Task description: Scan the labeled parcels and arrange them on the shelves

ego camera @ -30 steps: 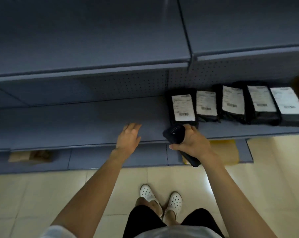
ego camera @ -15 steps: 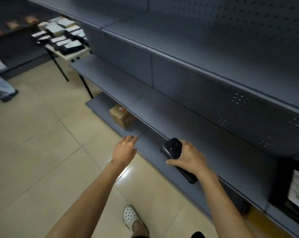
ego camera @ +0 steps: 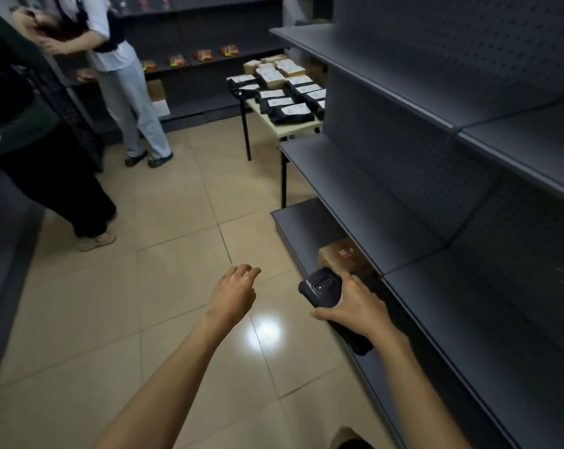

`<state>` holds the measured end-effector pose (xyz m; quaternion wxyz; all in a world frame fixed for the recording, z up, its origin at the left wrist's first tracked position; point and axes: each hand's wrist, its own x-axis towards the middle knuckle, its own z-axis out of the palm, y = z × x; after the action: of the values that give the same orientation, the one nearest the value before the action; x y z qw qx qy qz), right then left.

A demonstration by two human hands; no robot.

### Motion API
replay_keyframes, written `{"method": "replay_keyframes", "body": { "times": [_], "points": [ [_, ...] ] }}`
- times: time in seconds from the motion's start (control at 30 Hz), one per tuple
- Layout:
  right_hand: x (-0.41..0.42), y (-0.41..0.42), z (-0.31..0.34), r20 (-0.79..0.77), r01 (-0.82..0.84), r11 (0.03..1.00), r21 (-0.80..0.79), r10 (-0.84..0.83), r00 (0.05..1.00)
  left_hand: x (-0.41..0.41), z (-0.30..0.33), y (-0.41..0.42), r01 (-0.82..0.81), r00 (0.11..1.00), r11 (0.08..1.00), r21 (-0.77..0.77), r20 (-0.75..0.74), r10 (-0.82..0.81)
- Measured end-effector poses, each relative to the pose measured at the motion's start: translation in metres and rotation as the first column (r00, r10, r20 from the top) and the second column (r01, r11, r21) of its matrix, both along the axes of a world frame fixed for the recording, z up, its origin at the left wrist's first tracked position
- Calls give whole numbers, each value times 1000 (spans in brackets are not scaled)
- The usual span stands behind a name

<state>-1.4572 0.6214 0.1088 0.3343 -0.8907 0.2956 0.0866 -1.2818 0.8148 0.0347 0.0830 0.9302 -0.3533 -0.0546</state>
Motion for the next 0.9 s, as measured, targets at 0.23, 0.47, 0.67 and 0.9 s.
{"method": "replay_keyframes", "body": {
  "times": [0.23, 0.47, 0.67, 0.9],
  "points": [
    [163, -19, -8, 43, -89, 996, -5, 89, 995, 147, -9, 11, -94, 995, 995, -37, 22, 95],
    [370, -78, 8, 51, -146, 988, -39, 148, 988, 350, 8, -28, -149, 986, 985, -86, 64, 155],
    [537, -107, 24, 89, -188, 981, -46, 192, 977, 500, 27, -52, -178, 977, 974, -143, 95, 193],
    [711, -113, 0, 89, -241, 969, -51, 245, 966, 663, 17, -62, -194, 973, 973, -127, 106, 207]
  ]
}}
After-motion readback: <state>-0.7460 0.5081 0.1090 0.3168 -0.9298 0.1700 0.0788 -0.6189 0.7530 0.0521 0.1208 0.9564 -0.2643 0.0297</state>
